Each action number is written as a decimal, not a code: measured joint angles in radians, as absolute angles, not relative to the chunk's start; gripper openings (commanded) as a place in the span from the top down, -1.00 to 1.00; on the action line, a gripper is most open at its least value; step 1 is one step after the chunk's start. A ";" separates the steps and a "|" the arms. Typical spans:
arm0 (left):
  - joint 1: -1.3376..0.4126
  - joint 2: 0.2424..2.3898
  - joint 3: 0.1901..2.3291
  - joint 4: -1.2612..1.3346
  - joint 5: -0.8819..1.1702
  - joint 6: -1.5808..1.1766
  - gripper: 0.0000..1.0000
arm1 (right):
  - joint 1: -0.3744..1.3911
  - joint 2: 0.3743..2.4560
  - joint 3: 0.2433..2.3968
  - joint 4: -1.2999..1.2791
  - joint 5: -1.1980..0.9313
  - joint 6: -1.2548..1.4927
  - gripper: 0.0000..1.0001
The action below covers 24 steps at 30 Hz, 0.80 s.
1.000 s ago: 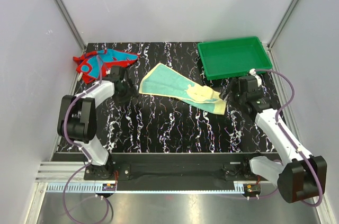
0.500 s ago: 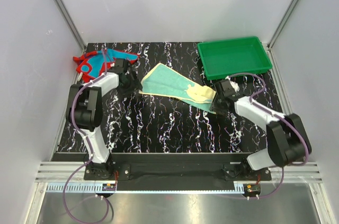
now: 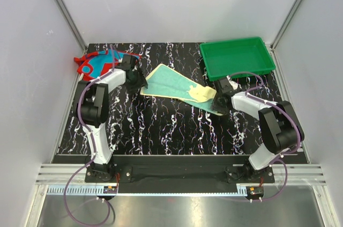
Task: Roll the towels
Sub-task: Fold the towel
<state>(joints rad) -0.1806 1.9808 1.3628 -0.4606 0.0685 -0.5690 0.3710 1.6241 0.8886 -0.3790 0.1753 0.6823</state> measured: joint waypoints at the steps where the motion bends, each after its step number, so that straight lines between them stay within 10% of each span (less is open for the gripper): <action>1: -0.187 1.988 1.370 -0.459 0.069 -0.568 -0.05 | 0.370 1.626 0.889 -0.376 0.175 0.682 0.17; 6: -0.211 2.003 1.371 -0.453 0.075 -0.556 0.65 | 0.358 1.633 0.889 -0.350 0.171 0.682 0.17; 11: -0.216 2.002 1.359 -0.442 0.084 -0.551 0.93 | 0.350 1.640 0.889 -0.332 0.171 0.682 0.20; 24: -0.215 1.968 1.673 -0.754 0.049 -0.534 0.67 | 0.347 1.645 0.890 -0.327 0.164 0.690 0.23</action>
